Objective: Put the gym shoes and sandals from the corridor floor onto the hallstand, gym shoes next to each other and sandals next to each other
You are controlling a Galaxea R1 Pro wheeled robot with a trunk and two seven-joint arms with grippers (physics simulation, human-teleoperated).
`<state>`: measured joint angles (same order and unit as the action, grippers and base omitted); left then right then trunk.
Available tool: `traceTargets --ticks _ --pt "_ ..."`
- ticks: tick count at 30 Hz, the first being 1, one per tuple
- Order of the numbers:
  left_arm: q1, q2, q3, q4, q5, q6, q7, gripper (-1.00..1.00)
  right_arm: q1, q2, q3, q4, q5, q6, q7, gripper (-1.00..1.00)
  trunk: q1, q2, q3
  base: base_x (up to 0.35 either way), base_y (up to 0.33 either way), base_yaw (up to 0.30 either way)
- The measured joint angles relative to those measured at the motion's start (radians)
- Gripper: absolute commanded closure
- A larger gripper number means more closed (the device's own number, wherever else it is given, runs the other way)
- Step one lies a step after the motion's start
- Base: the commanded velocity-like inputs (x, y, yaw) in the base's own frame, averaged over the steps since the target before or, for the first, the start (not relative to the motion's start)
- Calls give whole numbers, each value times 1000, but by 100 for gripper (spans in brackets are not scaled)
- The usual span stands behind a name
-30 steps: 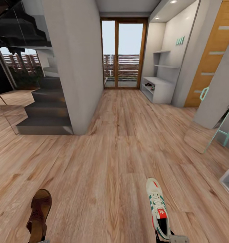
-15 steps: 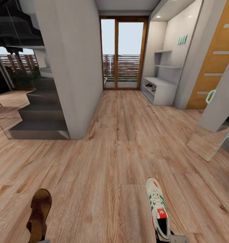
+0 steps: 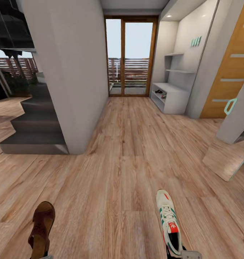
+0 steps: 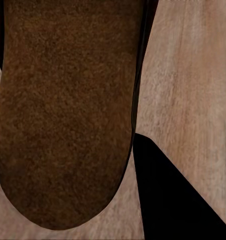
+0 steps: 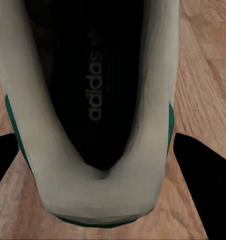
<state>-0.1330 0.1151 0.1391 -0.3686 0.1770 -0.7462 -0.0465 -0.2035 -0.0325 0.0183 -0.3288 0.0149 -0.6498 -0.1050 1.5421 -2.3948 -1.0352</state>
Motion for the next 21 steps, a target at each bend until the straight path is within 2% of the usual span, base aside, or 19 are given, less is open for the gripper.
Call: traceTargets --ticks 21 --pt "0 0 0 -3 0 0 0 100 0 0 1 0 0 0 -1 100 0 0 0 334 -109 0"
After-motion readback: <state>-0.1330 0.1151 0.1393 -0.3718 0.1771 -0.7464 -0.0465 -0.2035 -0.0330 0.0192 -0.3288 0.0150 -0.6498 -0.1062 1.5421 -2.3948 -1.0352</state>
